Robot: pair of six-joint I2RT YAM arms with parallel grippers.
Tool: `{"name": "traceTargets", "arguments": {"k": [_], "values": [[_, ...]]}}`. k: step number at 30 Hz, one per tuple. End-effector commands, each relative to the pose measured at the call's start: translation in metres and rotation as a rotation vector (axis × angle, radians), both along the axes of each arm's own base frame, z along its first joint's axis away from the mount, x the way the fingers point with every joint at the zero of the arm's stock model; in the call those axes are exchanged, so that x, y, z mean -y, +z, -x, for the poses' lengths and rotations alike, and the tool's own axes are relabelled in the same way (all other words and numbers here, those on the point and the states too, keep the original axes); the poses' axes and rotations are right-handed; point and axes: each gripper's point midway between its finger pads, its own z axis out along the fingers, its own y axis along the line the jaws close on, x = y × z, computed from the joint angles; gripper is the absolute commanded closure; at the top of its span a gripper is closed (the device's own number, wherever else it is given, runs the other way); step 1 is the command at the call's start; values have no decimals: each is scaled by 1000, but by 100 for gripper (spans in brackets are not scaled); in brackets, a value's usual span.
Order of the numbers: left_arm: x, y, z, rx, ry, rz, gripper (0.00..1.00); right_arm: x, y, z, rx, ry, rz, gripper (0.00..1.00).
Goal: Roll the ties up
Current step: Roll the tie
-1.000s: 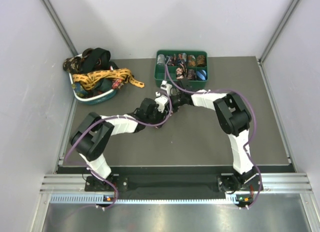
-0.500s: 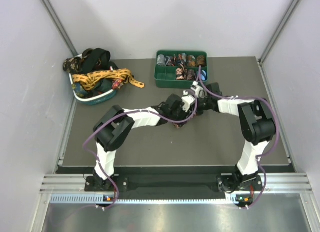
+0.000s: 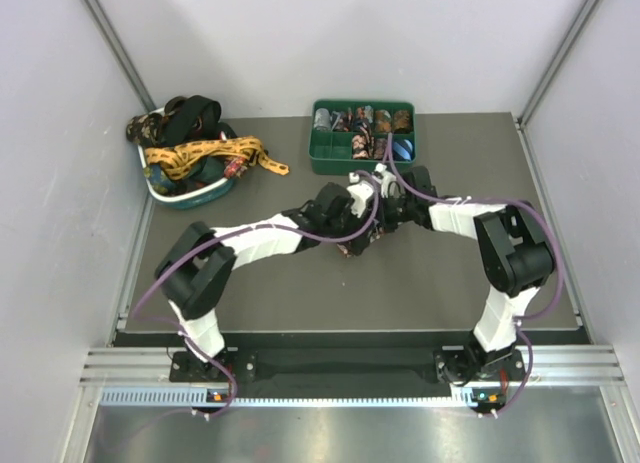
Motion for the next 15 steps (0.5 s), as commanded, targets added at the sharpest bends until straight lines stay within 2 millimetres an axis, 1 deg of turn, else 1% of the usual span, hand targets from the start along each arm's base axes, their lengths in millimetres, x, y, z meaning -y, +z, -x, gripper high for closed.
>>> {"name": "traceTargets", "arguments": {"k": [1, 2, 4, 6, 7, 8, 9, 10, 11, 12, 13, 14, 15], "values": [[-20, 43, -8, 49, 108, 81, 1, -17, 40, -8, 140, 6, -54, 94], [-27, 37, -5, 36, 133, 76, 1, -17, 43, -7, 149, 4, -55, 94], [-37, 42, 0, 47, 180, 117, 1, -21, 46, -7, 166, -5, -56, 95], [-49, 45, -1, 64, 246, 144, 1, -23, 50, -8, 191, -25, -40, 95], [-57, 47, 1, 75, 264, 164, 1, -23, 51, -8, 197, -35, -34, 94], [-61, 46, 3, 69, 276, 168, 1, -22, 54, -11, 214, -55, -24, 95], [-67, 44, 5, 51, 303, 175, 1, -24, 54, -11, 218, -66, -21, 94], [-77, 41, 7, 47, 342, 170, 1, -24, 58, -11, 235, -77, -20, 94], [-82, 37, 9, 33, 366, 170, 1, -24, 54, -11, 239, -95, -2, 94], [-86, 34, 11, 11, 406, 187, 1, -27, 55, -10, 246, -102, 1, 94], [-91, 26, 17, -5, 424, 184, 1, -28, 55, -11, 253, -113, 5, 94], [-94, 27, 15, 8, 456, 208, 1, -27, 52, -11, 255, -131, 19, 94], [-96, 24, 17, -1, 482, 230, 1, -32, 53, -10, 260, -139, 12, 94]]}}
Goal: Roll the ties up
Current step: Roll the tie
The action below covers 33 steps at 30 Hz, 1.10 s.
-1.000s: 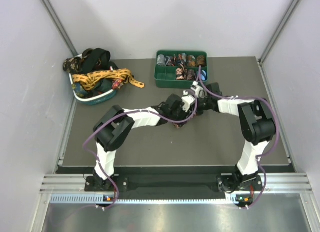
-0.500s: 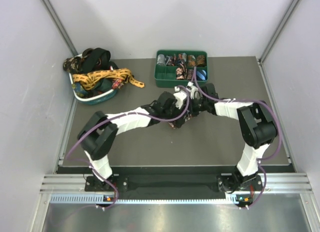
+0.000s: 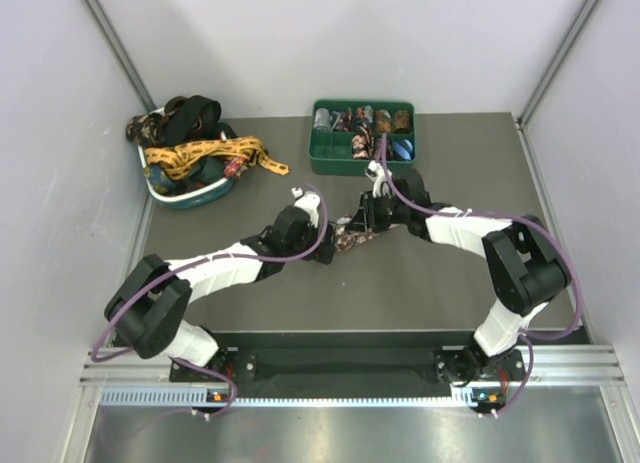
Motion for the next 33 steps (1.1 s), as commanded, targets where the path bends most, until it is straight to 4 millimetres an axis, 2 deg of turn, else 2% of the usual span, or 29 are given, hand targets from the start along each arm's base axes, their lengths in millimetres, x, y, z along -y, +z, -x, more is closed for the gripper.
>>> {"name": "traceTargets", "arguments": {"k": [1, 10, 14, 19, 21, 22, 24, 25, 30, 31, 32, 33], "values": [[-10, 9, -4, 35, 143, 113, 1, -10, 23, -10, 102, -69, -26, 94], [-43, 14, -4, 72, 316, 108, 1, -29, 15, -8, 87, -104, -24, 94], [-46, 19, -6, 86, 329, 119, 1, -42, 9, -7, 66, -83, -25, 94], [-52, 23, -11, 118, 336, 113, 1, -51, -5, -1, 14, -55, -68, 94], [-53, 26, -14, 134, 322, 109, 1, -54, -5, -3, 2, -62, -103, 94], [-53, 26, -14, 138, 316, 108, 1, -54, -12, -1, -16, -62, -108, 94], [-48, 33, -16, 177, 252, 99, 1, -58, -11, -2, -39, -56, -157, 94], [-45, 35, -14, 189, 215, 93, 1, -58, -18, 0, -58, -59, -157, 94], [-27, 48, -7, 288, -39, 29, 1, -56, -24, -2, -100, -92, -228, 94], [-26, 49, -7, 301, -63, 17, 1, -55, -31, 1, -119, -99, -228, 93], [-24, 51, -8, 327, -114, -21, 1, -55, -28, -2, -119, -109, -248, 93], [-16, 50, -4, 312, -190, -35, 1, -53, -35, 0, -144, -119, -244, 91]]}}
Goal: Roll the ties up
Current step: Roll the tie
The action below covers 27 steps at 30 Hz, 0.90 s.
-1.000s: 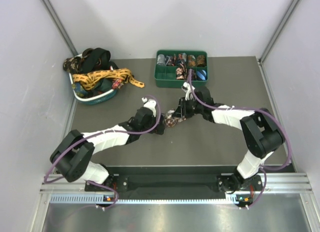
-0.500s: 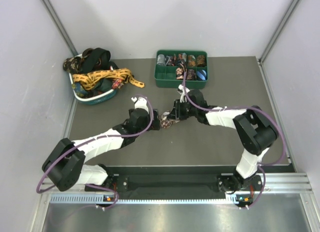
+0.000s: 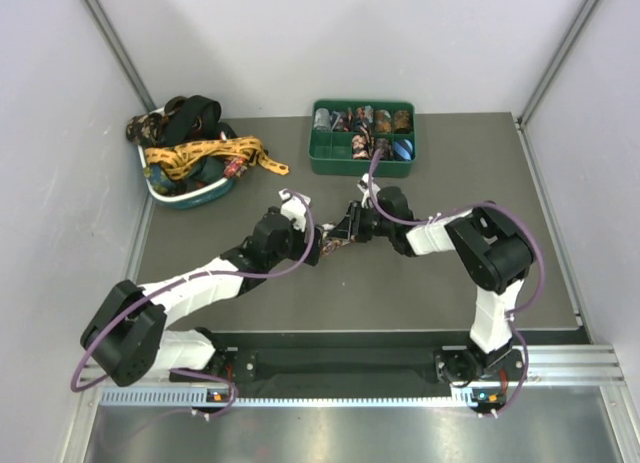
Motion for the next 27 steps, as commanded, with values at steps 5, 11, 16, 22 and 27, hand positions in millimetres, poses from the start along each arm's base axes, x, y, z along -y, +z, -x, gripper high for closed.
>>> {"name": "traceTargets", "arguments": {"k": [5, 11, 16, 22, 27], "values": [[37, -1, 2, -2, -438, -231, 1, -4, -4, -3, -18, -12, -85, 91], [50, -20, 1, -72, -660, -352, 1, -1, -6, -3, -13, -5, -76, 91], [42, -29, -17, -148, -717, -446, 2, 0, -8, -2, -13, 4, -70, 91], [36, -36, -37, -198, -723, -361, 5, 1, -9, -2, -8, 10, -61, 92], [45, -36, -37, -170, -783, -330, 5, 0, -9, -1, -5, 17, -56, 92]]}}
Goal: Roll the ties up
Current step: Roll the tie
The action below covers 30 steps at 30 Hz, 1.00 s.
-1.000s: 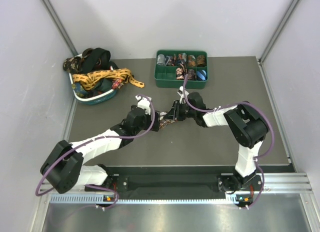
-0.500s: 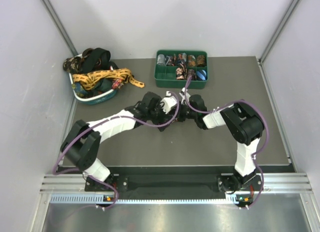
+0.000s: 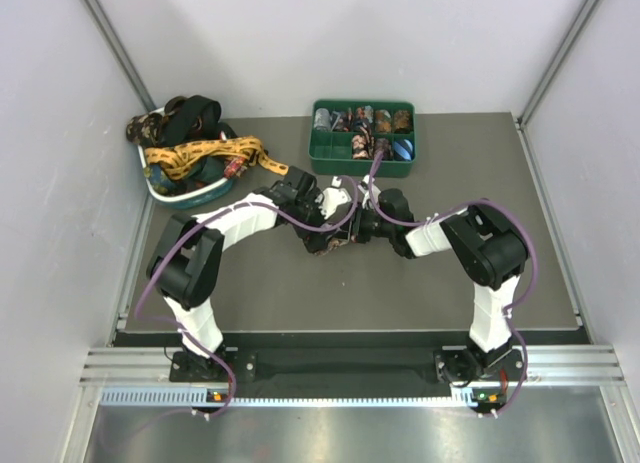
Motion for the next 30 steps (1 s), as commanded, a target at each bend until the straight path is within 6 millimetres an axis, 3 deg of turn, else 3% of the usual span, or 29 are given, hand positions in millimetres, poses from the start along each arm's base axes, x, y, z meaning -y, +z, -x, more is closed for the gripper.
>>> {"name": "traceTargets", "arguments": {"k": [1, 8, 13, 16, 17, 20, 24, 30], "values": [[17, 11, 2, 15, -123, 64, 5, 2, -6, 0, 20, 20, 12, 92], [25, -4, 18, -38, -200, 44, 9, 3, -7, -1, 14, 13, 9, 92], [19, -13, 9, -34, -152, -14, 19, 5, -7, -2, 10, 0, 7, 89], [15, -17, 3, -26, -121, -47, 31, 10, -7, -3, 6, -18, 13, 85], [12, -18, 0, -15, -103, -62, 40, 11, -7, -3, 5, -21, 14, 80], [7, -19, -5, 13, -80, -86, 55, 18, -5, -5, 5, -49, 18, 71], [1, -24, -6, 21, -62, -132, 62, 29, -2, -6, 4, -82, 20, 66], [-1, -29, -2, 21, -68, -182, 65, 52, 7, -12, 12, -138, 13, 54]]}}
